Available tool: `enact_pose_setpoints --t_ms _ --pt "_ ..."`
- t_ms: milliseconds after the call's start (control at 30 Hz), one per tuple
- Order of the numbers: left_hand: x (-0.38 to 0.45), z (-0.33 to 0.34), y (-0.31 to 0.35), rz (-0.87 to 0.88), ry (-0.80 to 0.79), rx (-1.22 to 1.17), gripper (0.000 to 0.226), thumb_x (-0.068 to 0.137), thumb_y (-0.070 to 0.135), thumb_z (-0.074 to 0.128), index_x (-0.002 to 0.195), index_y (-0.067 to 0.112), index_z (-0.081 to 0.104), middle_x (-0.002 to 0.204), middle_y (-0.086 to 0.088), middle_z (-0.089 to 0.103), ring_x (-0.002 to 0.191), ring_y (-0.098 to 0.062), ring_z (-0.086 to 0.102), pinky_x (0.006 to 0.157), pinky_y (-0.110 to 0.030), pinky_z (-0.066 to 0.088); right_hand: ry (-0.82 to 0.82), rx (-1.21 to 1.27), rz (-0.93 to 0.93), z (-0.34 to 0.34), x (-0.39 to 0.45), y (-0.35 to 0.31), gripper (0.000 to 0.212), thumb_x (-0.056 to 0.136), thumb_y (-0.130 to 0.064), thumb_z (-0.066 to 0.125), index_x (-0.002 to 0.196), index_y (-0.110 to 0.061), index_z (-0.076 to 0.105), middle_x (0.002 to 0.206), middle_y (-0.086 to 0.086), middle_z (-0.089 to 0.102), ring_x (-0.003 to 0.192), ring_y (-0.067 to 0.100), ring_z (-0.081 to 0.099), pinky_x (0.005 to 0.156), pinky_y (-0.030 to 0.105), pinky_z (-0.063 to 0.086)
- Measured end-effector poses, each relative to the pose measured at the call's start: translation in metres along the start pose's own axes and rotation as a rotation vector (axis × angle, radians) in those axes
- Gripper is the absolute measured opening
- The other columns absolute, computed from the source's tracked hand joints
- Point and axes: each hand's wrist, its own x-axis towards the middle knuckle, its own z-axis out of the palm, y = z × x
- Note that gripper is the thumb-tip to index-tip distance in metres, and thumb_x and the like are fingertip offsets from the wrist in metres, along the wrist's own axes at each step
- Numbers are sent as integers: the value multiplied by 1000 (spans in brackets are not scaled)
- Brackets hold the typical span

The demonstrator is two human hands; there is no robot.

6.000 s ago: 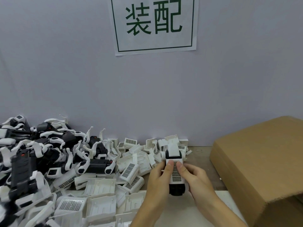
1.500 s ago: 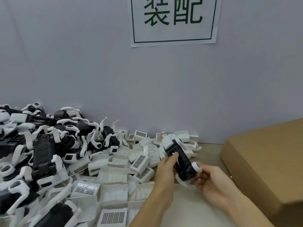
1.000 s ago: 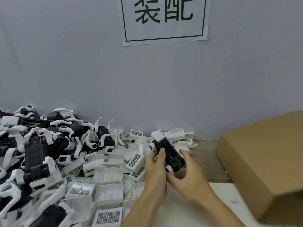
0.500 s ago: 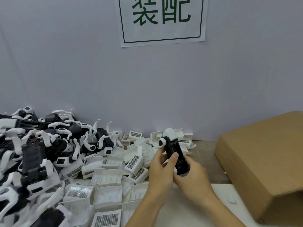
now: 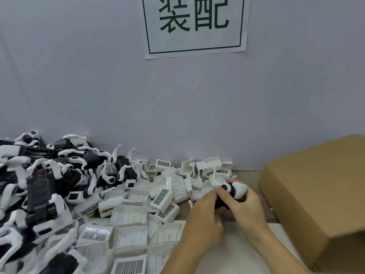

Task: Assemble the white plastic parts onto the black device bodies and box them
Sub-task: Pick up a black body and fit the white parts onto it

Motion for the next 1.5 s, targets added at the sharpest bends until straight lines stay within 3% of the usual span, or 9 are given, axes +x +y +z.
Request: enact_pose_setpoints --t_ms 267,433,533,667,767,933,1100,1233,1500 --pt "-2 -4 1 26 -43 57 42 92 10 51 129 30 54 114 12 66 104 -12 60 90 -39 50 113 -10 50 1 2 0 33 70 -33 87 99 -24 74 80 -5 77 76 14 75 66 50 63" --pt "-4 -5 5 59 0 42 44 94 10 50 133 31 53 118 14 68 108 -8 63 91 -35 52 166 -17 -35 4 -2 -7 34 71 -45 83 97 -26 73 77 -14 75 70 2 72 57 23 57" --pt "-2 -4 6 15 101 10 36 98 8 49 129 26 56 113 9 69 104 -11 65 89 -36 53 -14 39 -72 5 -7 -9 44 71 -56 78 107 -31 70 94 -13 77 88 2 72 73 21 54" --pt "5 -13 14 -390 374 -643 20 105 17 48 103 19 67 94 2 72 85 -11 67 73 -23 51 -70 87 38 6 -5 -1 35 95 -45 58 128 -36 59 112 -8 74 106 13 69 92 40 51" --pt "8 -22 12 -604 306 -1152 46 98 49 51 103 8 72 94 -12 73 82 -26 66 67 -35 47 -8 25 97 5 -1 -1 24 104 -29 47 117 -28 68 103 -1 75 100 21 68 89 41 49" --pt "10 -21 14 -657 338 -1052 52 80 34 80 119 3 64 110 -25 72 88 -37 71 71 -42 55 -64 -5 187 7 -4 -1 31 103 -23 47 95 -22 78 92 14 69 85 32 68 79 52 52" --pt "11 -25 14 -686 355 -1125 46 97 37 61 125 0 60 109 -20 73 94 -36 70 83 -48 56 -220 69 236 12 -13 -13 32 88 -49 61 85 -22 77 79 4 71 56 15 62 60 33 43" --pt "10 -26 17 -656 381 -1215 47 106 38 42 115 1 69 103 -20 75 85 -30 74 68 -36 59 -399 142 265 10 -17 -17 51 73 -65 65 105 -25 72 96 14 76 85 29 74 66 34 43" --pt "7 -22 15 -672 215 -1192 50 104 39 41 93 10 80 87 -17 76 68 -29 72 46 -24 46 -404 -13 246 20 -21 -11 21 97 -27 61 115 -18 68 85 7 73 68 19 65 63 29 48"
